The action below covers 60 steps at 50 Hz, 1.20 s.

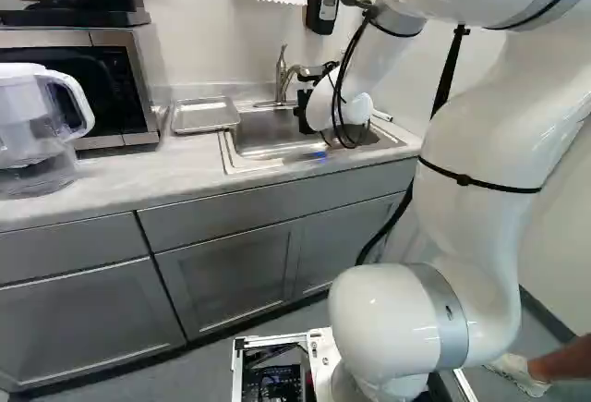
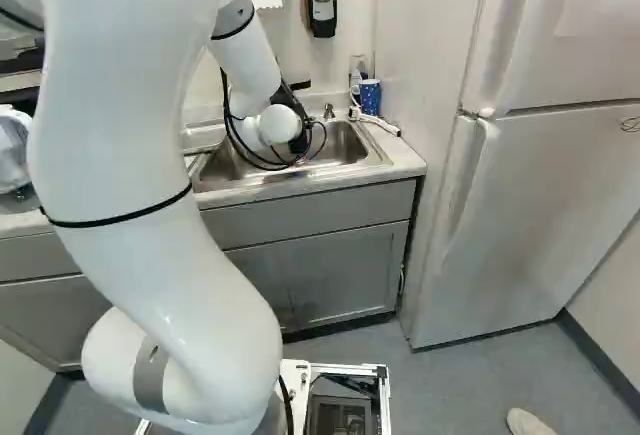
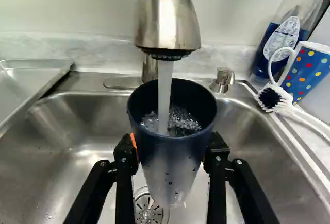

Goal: Rinse the cup and place it in the tray

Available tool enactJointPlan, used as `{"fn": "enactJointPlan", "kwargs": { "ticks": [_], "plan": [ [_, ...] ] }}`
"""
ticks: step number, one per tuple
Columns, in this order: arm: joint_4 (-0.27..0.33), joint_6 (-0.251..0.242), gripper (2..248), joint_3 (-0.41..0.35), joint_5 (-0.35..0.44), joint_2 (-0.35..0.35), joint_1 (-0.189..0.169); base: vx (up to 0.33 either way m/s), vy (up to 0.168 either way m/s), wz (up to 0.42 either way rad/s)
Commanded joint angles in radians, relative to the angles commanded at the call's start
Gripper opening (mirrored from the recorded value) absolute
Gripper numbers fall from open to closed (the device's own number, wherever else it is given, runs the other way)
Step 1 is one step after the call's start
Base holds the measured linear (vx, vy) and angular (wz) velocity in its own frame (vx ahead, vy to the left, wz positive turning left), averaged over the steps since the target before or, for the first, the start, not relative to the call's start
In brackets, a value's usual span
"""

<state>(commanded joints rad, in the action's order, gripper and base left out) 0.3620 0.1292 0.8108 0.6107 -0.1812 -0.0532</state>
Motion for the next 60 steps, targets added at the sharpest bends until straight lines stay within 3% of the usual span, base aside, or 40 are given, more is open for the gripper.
{"fn": "enactJointPlan", "kwargs": {
  "ticks": [35, 60],
  "plan": [
    [0.0, 0.0, 126, 0.001, 0.0, -0.001, 0.01, 0.0, 0.0, 0.0],
    [0.0, 0.0, 126, -0.002, 0.0, 0.002, 0.066, 0.0, 0.0, 0.0]
  ]
}}
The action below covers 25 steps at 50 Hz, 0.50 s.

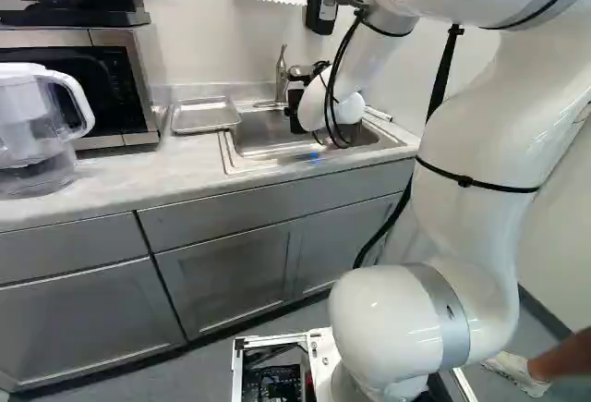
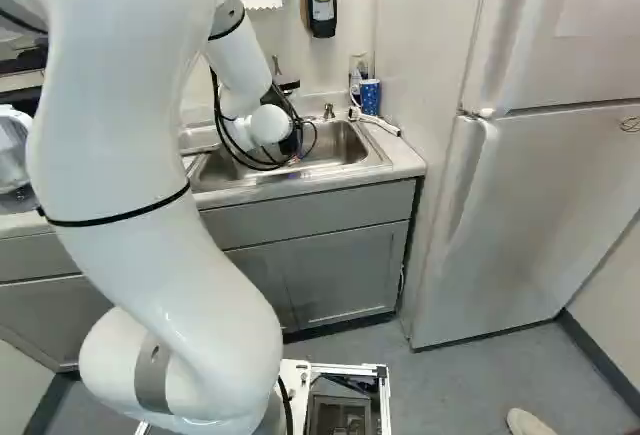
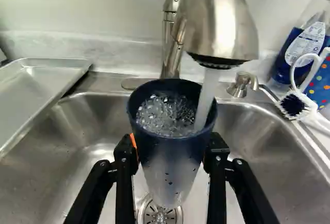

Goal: Rinse the cup and place it in the tray

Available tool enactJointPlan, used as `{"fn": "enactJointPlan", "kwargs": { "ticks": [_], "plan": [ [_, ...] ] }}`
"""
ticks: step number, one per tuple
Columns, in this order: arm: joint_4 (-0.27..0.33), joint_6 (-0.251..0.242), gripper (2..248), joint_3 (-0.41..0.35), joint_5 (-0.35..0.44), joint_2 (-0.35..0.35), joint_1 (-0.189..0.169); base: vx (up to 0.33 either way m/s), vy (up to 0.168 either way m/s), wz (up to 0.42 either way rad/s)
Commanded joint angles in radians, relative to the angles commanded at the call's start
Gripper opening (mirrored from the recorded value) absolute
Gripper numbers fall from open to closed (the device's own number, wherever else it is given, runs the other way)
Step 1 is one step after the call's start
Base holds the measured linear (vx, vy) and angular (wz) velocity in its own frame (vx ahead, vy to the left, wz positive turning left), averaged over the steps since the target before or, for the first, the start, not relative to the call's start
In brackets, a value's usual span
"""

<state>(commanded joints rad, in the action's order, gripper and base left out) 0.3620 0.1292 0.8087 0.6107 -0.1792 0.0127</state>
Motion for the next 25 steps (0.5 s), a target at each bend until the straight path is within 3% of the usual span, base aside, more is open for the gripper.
{"fn": "enactJointPlan", "kwargs": {
  "ticks": [25],
  "plan": [
    [0.0, 0.0, 126, -0.064, 0.001, 0.073, 0.067, 0.0, 0.0, 0.0]
  ]
}}
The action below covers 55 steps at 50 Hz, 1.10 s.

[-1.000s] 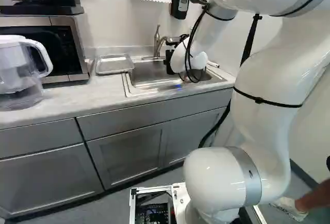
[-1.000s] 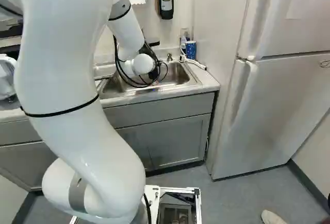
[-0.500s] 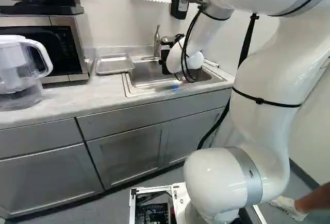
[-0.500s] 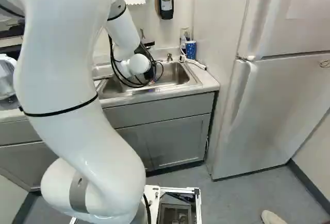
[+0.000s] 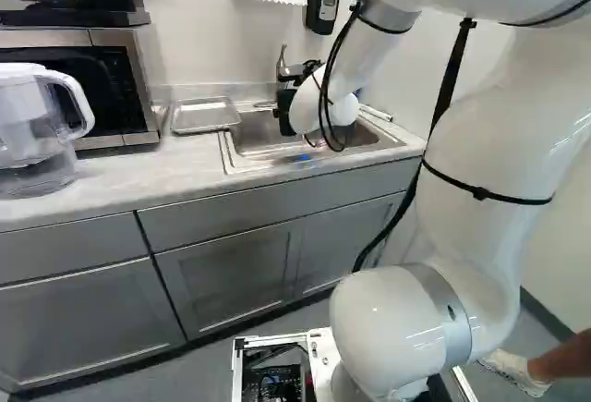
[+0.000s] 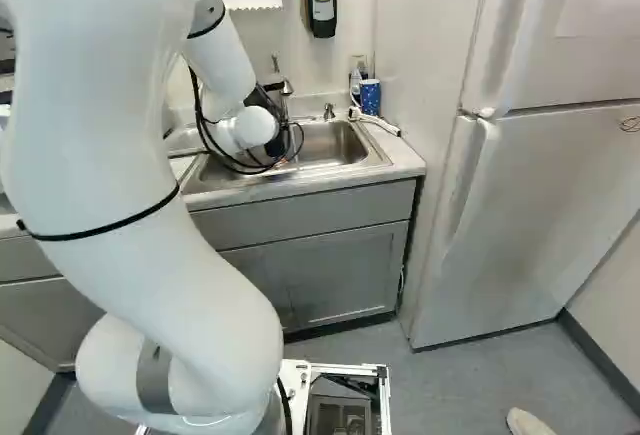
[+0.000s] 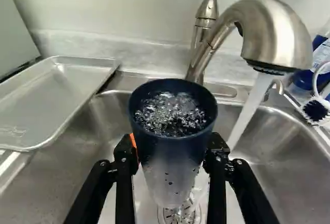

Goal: Rinse the cup and place it in the tray

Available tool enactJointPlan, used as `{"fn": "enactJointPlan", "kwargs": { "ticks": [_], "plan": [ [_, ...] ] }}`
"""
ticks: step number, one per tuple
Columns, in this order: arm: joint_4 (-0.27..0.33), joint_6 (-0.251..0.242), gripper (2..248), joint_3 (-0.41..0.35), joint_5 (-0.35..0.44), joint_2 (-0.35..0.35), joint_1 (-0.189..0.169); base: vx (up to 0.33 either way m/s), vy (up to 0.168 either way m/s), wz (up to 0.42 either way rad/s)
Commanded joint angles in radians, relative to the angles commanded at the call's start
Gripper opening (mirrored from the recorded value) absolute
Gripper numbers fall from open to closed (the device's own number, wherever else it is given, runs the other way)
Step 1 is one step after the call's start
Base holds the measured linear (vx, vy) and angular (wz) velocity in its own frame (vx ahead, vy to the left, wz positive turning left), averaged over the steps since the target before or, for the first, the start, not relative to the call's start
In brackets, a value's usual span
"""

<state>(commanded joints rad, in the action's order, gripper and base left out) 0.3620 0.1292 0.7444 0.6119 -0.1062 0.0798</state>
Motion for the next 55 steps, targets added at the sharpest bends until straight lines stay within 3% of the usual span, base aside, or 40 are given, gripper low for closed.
{"fn": "enactJointPlan", "kwargs": {
  "ticks": [20, 55],
  "plan": [
    [0.0, 0.0, 126, -0.017, 0.024, 0.06, 0.06, 0.0, 0.0, 0.0],
    [0.0, 0.0, 126, 0.064, 0.047, 0.049, 0.162, 0.0, 0.0, 0.0]
  ]
}}
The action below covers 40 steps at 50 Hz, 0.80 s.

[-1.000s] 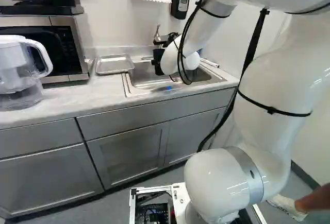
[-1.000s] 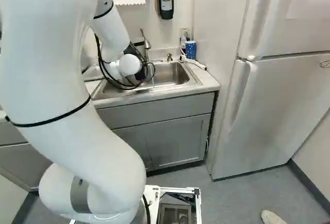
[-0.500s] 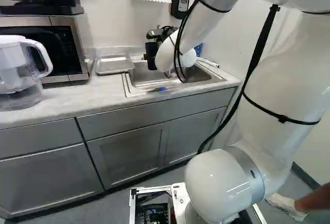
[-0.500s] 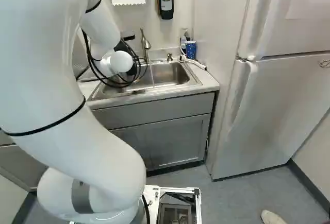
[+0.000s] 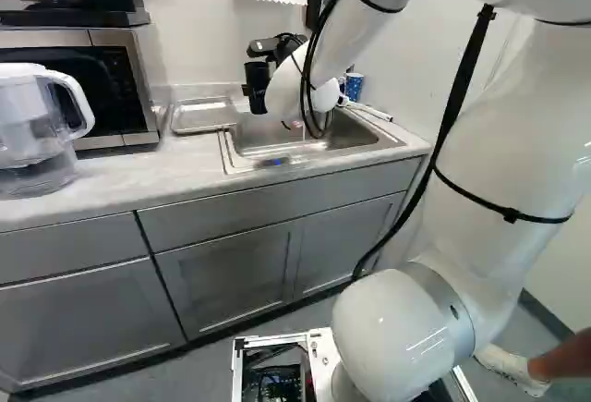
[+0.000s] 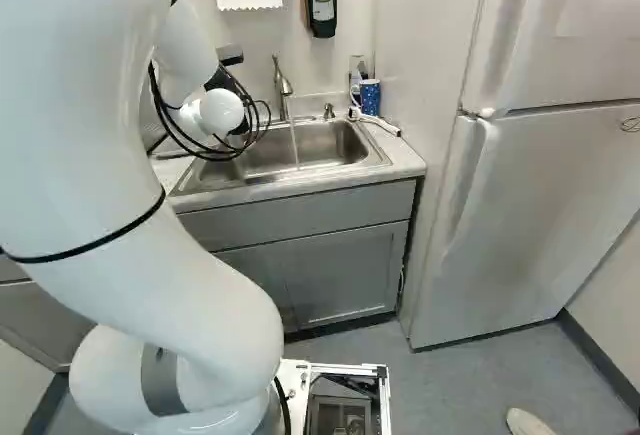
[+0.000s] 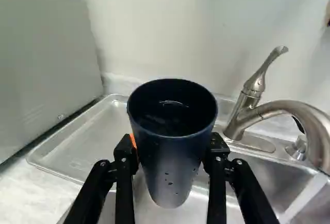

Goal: Rinse the cup and place it in the tray

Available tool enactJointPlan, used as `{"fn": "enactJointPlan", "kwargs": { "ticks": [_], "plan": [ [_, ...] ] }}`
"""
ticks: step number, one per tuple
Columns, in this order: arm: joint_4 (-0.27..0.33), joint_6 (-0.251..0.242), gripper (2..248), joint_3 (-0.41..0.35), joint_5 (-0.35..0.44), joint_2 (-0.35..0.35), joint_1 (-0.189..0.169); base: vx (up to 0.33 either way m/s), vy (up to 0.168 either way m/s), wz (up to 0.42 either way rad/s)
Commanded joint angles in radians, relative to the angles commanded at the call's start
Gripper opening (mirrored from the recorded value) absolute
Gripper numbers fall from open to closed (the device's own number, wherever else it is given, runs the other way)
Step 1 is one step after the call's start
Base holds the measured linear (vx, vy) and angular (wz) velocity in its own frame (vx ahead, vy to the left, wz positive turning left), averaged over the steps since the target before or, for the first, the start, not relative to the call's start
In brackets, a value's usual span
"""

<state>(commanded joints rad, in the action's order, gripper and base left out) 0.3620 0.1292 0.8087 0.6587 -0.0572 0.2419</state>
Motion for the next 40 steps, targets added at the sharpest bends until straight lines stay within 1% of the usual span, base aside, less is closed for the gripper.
{"fn": "enactJointPlan", "kwargs": {
  "ticks": [4, 10, 15, 40],
  "plan": [
    [0.0, 0.011, 126, 0.01, 0.0, -0.01, 0.011, 0.0, 0.0, 0.0],
    [0.0, 0.058, 126, 0.027, 0.0, -0.026, 0.027, 0.0, 0.0, 0.0],
    [0.0, 0.107, 126, 0.037, 0.0, -0.035, 0.036, 0.0, 0.0, 0.0],
    [-0.004, 0.368, 126, 0.037, 0.0, -0.035, 0.036, 0.0, 0.0, 0.0]
  ]
}}
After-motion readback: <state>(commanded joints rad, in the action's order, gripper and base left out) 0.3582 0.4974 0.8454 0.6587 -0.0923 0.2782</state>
